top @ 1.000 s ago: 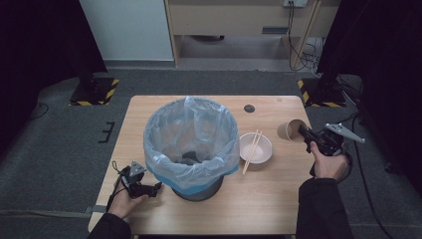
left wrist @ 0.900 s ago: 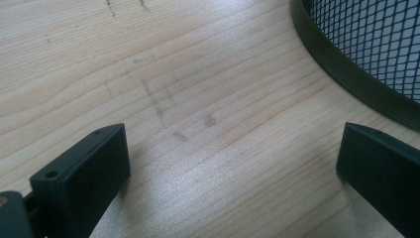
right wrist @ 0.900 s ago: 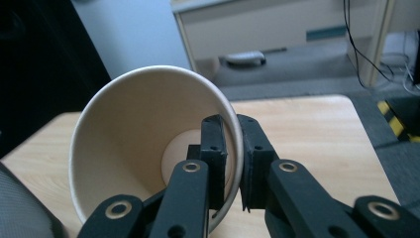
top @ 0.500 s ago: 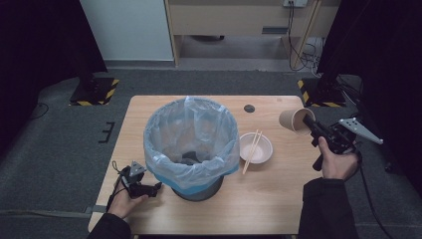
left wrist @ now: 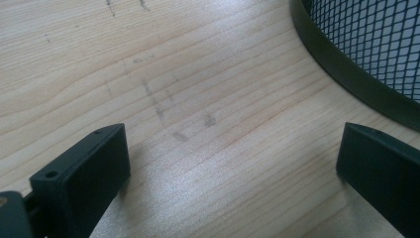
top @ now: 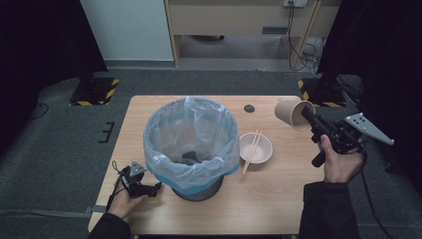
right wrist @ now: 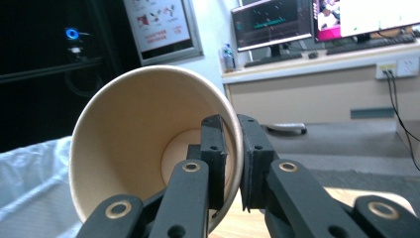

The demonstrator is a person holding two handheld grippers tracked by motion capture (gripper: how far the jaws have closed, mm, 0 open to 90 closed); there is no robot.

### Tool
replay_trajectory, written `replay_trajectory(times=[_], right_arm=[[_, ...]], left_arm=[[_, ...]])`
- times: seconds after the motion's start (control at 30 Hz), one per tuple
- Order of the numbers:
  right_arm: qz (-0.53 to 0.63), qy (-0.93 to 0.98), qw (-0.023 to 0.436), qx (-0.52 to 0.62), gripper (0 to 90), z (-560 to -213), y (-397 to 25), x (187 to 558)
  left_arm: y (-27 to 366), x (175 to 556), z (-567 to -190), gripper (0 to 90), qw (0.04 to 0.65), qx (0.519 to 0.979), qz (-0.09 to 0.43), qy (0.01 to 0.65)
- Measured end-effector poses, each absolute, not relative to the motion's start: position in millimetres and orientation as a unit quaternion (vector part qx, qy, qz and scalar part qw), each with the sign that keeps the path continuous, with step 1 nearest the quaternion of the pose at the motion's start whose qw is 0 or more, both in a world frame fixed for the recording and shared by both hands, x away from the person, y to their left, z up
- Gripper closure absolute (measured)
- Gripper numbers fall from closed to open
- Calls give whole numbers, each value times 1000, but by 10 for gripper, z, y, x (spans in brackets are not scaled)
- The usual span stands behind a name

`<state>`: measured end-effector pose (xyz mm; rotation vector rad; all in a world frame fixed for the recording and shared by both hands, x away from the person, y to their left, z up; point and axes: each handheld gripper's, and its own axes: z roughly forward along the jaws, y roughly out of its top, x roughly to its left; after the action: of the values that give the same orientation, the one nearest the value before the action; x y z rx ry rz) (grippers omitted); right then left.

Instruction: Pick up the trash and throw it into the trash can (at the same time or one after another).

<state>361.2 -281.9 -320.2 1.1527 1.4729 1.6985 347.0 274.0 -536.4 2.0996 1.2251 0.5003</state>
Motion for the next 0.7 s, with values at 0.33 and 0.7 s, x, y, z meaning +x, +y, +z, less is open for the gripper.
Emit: replay_trajectory(times=[0.33, 0.7], right_arm=[[669, 558, 303, 386, 833, -2966, -2640, 3466], [693, 564, 285, 348, 833, -2824, -2465, 3392]], left_arm=[[2740, 3470, -5364, 0, 324, 800, 191, 467], [2740, 3469, -5364, 0, 324, 800, 191, 467]])
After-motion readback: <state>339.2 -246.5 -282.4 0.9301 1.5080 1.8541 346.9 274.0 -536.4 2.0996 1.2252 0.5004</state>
